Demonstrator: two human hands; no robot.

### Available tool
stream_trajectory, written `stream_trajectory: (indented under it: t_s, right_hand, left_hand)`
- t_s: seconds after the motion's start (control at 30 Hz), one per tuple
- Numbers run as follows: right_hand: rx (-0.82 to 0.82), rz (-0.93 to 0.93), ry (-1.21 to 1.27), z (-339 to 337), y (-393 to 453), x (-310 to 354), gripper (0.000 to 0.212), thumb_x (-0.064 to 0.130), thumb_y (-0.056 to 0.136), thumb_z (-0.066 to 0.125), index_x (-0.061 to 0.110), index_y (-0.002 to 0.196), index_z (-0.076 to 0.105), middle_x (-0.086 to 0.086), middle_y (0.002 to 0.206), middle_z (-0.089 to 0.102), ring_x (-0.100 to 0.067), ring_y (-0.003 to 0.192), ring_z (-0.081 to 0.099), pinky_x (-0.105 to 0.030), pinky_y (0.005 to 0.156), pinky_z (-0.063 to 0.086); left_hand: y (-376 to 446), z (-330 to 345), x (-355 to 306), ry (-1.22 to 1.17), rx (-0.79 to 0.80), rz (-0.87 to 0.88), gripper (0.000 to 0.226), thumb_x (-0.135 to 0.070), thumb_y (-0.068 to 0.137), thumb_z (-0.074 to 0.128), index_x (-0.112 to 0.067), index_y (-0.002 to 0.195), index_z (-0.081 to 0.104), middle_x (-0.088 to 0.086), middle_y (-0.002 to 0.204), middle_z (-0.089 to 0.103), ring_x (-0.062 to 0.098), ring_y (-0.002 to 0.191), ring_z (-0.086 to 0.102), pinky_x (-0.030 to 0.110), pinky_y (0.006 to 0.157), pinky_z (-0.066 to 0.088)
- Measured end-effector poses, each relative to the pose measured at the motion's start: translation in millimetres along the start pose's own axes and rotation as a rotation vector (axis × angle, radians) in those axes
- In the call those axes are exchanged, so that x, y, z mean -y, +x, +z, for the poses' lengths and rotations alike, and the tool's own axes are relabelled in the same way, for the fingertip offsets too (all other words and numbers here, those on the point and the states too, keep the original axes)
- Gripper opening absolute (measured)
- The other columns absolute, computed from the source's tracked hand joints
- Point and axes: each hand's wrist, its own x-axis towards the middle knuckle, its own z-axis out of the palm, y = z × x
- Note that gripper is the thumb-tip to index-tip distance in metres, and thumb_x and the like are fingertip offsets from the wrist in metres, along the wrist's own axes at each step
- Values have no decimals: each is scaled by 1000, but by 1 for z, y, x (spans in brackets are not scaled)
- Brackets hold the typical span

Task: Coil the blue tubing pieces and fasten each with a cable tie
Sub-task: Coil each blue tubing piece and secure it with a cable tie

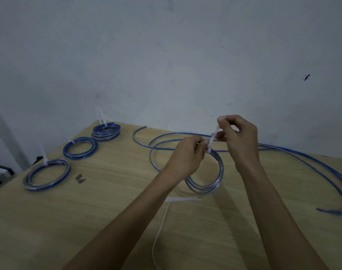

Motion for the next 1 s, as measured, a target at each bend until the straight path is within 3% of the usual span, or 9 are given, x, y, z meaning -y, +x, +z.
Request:
stream_trajectory:
  t_s: [0.07,0.2,0.33,0.5,0.63,0.83,1.0]
  right_hand:
    - [33,-34,7,4,-2,2,12,13,99,63,4,95,69,0,87,68,-18,65,72,-26,67,58]
    - [113,-87,-12,16,-7,3,12,12,98,63,3,96,70,-2,88,68,-15,67,71,-24,69,58]
    - [168,-32,29,14,-3,-5,13,16,97,65,3,99,68,-11,91,70,-14,76,71,-28,73,59]
    - [344,-135,-217,16,-3,-21,6,18,94,70,16,88,72,7,84,73,-12,85,70,-30,80,55]
    - [279,-159,-228,18,-2,-23,10,18,98,65,15,90,70,6,83,73,-10,85,69,-28,79,54]
    - [146,7,-152,17,-6,-33,13,15,97,64,14,86,69,4,80,70,-7,78,68,-24,72,52]
    - [173,51,-107,22,-5,-23,12,19,97,65,12,88,69,-2,84,71,-6,77,69,-12,67,50]
  left_hand:
    - [2,-1,7,-17,6,-51,40,-22,107,43,-21,69,56,-6,60,50,4,47,41,30,54,35]
    - [2,-6,13,-164,20,-182,29,-22,107,42,-13,92,65,-5,64,50,2,48,41,21,48,35]
    - [4,-10,15,-243,36,-216,25,-22,107,44,-12,97,66,-7,64,49,-1,47,42,19,46,33]
    - [8,-21,18,-355,32,-297,23,-25,107,46,-16,99,66,-1,70,48,2,50,41,21,49,32]
    - [6,-20,13,-331,52,-213,21,-24,106,47,-20,102,66,0,68,51,6,54,42,21,48,34]
    - [1,-1,10,-284,20,-149,21,-23,106,47,-13,99,64,-1,64,53,17,61,44,26,47,35]
    - [0,-10,12,-266,48,-172,23,-25,106,47,-15,94,63,-2,66,57,1,51,46,19,46,39]
